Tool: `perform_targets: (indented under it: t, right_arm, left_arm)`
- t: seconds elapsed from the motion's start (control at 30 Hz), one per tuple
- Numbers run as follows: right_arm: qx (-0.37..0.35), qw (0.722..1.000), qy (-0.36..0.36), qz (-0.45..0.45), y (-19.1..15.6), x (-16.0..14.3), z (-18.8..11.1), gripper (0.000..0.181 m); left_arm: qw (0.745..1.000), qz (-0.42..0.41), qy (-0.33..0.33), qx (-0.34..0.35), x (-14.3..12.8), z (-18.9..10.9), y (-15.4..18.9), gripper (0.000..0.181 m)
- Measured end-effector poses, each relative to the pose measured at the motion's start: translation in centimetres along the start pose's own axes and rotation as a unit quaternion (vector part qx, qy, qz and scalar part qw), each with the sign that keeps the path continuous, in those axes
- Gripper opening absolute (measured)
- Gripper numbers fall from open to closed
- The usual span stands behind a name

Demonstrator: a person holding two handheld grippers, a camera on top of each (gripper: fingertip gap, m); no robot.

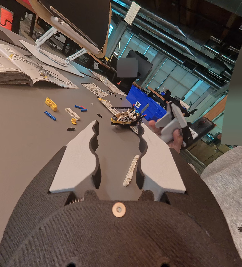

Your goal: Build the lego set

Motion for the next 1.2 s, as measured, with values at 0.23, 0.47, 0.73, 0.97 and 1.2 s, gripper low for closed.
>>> perform_targets:
  t: [0.23, 0.47, 0.73, 0.97, 1.2]
  right_arm:
    - [-0.159, 0.979, 0.125, -0.037, 2.7, 4.8, -6.2, 0.0]
    - [-0.173, 0.976, 0.096, -0.094, 1.8, 8.6, -7.5, 0.0]
    - [-0.314, 0.943, -0.091, 0.065, 5.8, 7.7, -12.1, 0.039]
    - [-0.343, 0.879, -0.32, 0.081, 7.0, 6.0, -14.6, 0.063]
    - [-0.302, 0.886, -0.331, 0.118, 7.2, 5.4, -14.4, 0.046]
  left_arm:
    - [1.0, 0.0, -0.003, 0.001, 0.0, 0.0, 0.0, 0.052]
    - [1.0, -0.002, -0.016, 0.003, -0.1, 0.6, 0.1, 0.052]
    - [1.0, -0.002, -0.019, 0.013, -0.1, 0.6, 0.0, 0.052]
    - [0.999, 0.004, -0.018, 0.029, -0.2, 0.6, 0.2, 0.052]
    - [0.999, 0.017, -0.015, 0.033, -0.4, 0.7, 0.7, 0.052]
Point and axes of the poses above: each gripper's, where its closed fingertips meet, z out along the fingers, x out of its top, y = z × x across the jaws, the point moved 10 cm from there along -z, back along the fingers, and after that the axes turned 12 degrees about z, right-handed, at the moved point
